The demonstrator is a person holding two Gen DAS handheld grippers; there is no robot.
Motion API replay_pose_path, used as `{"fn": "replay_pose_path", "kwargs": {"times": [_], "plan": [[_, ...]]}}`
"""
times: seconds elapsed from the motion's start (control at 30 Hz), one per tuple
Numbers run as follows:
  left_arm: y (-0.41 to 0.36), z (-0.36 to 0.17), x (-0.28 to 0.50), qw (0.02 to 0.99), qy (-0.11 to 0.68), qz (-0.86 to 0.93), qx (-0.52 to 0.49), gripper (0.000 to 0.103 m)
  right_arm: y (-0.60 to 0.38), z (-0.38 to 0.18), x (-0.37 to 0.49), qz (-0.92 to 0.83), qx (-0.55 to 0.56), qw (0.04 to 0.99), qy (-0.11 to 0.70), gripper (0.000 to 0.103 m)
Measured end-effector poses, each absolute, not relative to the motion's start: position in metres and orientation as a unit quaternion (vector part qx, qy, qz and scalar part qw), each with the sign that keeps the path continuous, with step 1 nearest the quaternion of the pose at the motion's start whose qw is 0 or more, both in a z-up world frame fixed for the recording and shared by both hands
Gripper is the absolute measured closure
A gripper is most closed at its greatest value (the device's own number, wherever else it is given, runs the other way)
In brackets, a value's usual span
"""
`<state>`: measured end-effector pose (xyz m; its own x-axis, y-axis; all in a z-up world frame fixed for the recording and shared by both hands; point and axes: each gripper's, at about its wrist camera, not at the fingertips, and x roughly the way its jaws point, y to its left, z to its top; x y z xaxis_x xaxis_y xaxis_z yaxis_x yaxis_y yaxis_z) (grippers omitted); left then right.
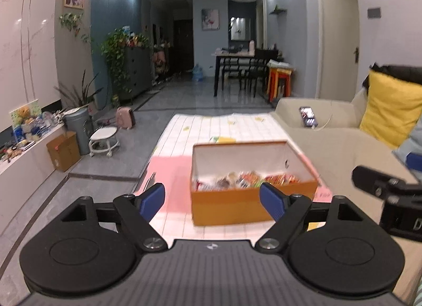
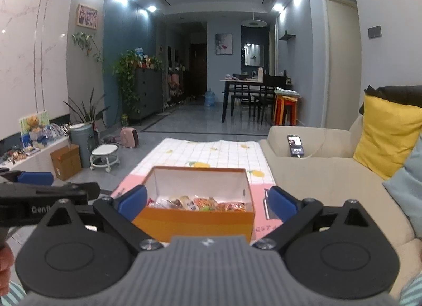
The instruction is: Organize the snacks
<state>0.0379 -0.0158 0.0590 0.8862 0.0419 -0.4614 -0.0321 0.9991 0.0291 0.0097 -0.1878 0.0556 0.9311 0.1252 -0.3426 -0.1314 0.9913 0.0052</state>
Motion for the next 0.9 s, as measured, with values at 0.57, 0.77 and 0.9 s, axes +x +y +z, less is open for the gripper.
{"fn": "replay_pose_path", "kwargs": {"times": [0.57, 0.77, 0.9], "plan": [[-0.015, 0.033, 0.028, 0.960, 0.278, 0.028, 0.011, 0.008, -0.188, 0.026, 0.032, 0.061, -0.014, 0.973, 0.223, 0.007], [-0.013, 0.033, 0.030, 0.960, 0.279, 0.027, 0.010, 0.008, -0.186, 0.025, 0.031, 0.062, -0.015, 0.972, 0.225, 0.007], [-0.013, 0.033, 0.029, 0.960, 0.279, 0.027, 0.010, 0.008, -0.186, 0.025, 0.031, 0.062, -0.015, 0.972, 0.224, 0.007]]}}
